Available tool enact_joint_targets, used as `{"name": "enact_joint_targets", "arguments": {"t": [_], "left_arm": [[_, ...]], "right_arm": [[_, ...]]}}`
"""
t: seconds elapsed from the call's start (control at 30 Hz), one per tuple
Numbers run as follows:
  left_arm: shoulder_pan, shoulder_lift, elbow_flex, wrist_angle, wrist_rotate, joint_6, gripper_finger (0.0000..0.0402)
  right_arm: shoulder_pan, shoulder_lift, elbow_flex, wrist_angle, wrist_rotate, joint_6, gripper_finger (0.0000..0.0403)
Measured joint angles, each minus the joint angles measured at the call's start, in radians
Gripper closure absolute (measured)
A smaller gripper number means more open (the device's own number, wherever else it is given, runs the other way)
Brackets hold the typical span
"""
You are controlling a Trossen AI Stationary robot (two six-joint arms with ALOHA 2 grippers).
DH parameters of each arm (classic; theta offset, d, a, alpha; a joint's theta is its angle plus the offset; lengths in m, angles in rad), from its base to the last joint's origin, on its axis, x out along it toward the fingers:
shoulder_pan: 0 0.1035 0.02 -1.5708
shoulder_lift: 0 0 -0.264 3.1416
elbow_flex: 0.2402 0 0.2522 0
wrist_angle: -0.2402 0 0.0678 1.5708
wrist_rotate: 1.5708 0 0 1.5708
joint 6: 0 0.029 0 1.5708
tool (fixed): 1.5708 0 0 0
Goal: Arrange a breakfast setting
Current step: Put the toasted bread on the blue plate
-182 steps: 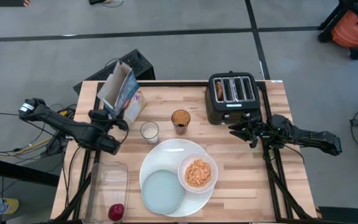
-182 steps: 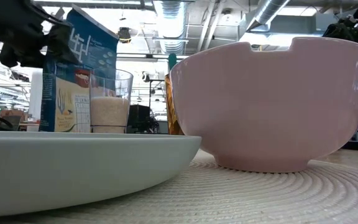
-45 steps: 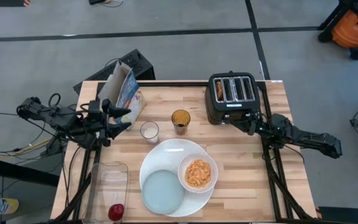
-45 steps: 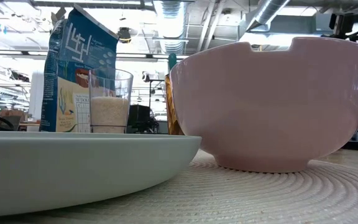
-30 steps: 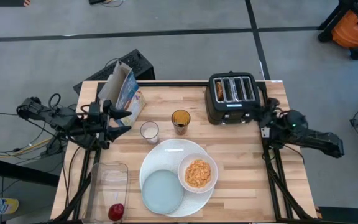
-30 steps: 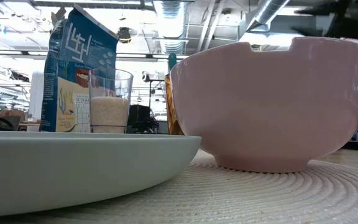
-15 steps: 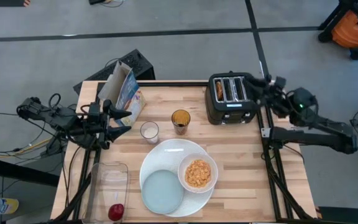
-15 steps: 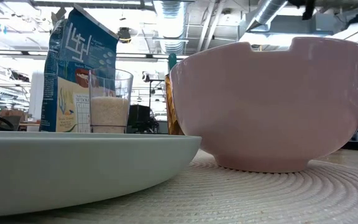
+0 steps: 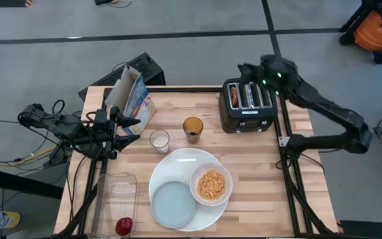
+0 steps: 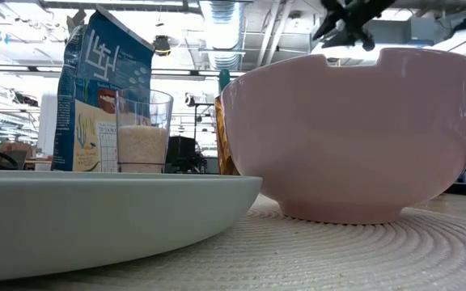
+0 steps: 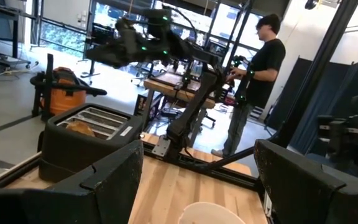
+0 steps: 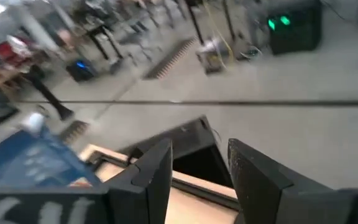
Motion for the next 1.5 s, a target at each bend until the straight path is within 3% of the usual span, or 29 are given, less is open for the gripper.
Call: {"name": "enact_joint_targets", "arguments": {"t": [0.3,0.6,1.5], "left_arm": [[0.000,0.000,0.000,-0.003,0.000,-0.001,0.0109],[0.000,0.000,0.000,-0.038,-0.002,-0.004,0.0109],[0.000,0.000,0.000,-0.075,-0.005,-0.029,0.0109]], "right_arm": [[-0.027,0.192,0.180,-0.277,-0.002,0.053,0.0225],[-0.026,0.280,0.200,-0.482,-0.001,0.096,0.0225],[-0.010,0.473,0.200,-0.624,-0.001,0.154,0.0225]]}}
